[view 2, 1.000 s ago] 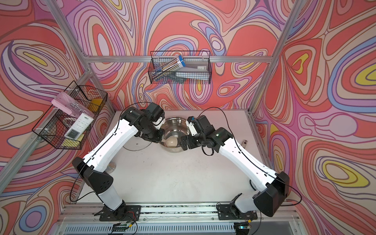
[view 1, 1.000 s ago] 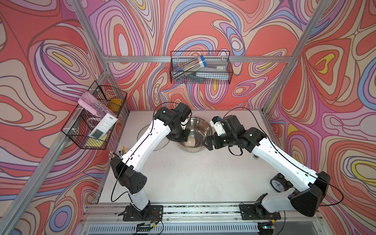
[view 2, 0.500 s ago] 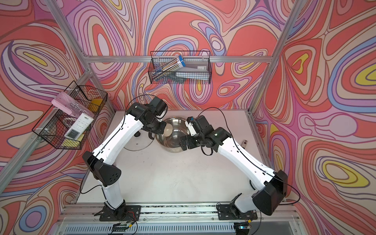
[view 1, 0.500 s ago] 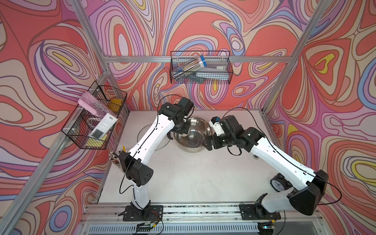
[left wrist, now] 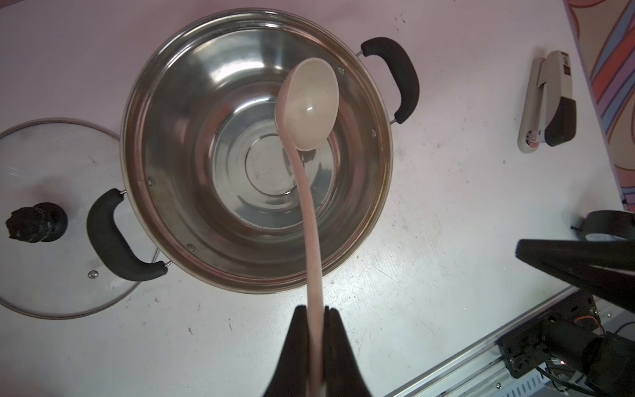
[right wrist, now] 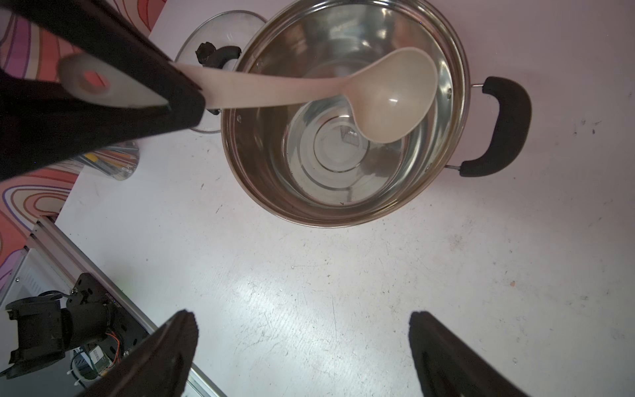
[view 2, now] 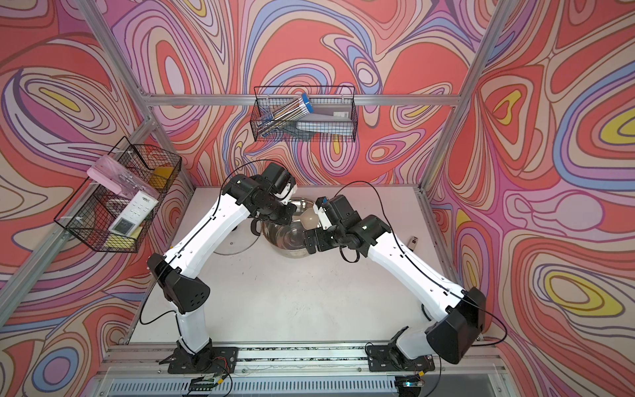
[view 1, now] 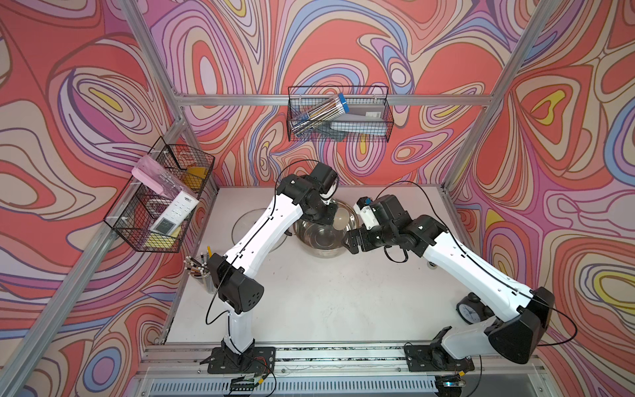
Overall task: Stir the soup with a spoon
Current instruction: Stir the soup in the pan with a stick.
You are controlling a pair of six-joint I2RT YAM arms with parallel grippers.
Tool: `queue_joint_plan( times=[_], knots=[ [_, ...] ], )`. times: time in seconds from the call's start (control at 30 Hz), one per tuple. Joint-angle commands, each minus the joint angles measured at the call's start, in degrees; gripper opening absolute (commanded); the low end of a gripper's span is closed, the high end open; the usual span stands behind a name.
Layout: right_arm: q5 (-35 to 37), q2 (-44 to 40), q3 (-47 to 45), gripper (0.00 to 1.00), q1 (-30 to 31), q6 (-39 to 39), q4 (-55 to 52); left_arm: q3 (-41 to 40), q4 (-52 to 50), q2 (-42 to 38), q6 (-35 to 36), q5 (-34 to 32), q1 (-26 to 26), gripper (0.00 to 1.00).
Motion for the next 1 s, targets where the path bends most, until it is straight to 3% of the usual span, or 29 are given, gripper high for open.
queue_joint_plan(
  times=[0.0, 0.23, 0.43, 0.97],
  knots=[
    [0.33, -0.2, 1.24, 0.98, 0.48, 0.18, 0.68, -3.23, -0.81, -3.44, -0.81, 2.06, -0.81, 0.0],
    [-0.36, 0.02, 1.14, 0.98, 0.47, 0.29, 1.11, -9.2, -4.69, -8.9, -1.95, 1.57, -1.08, 0.0],
    [-0.96, -0.17, 0.49, 0.98, 0.56, 0.92, 1.65, -10.59, -9.85, -11.03, -1.91, -4.95, -0.99, 0.0],
    [0.37, -1.38, 0.31, 0.98, 0.92, 1.61, 0.5, 0.78, -9.76, -2.21, 2.4, -16.25, 1.97, 0.0]
  ],
)
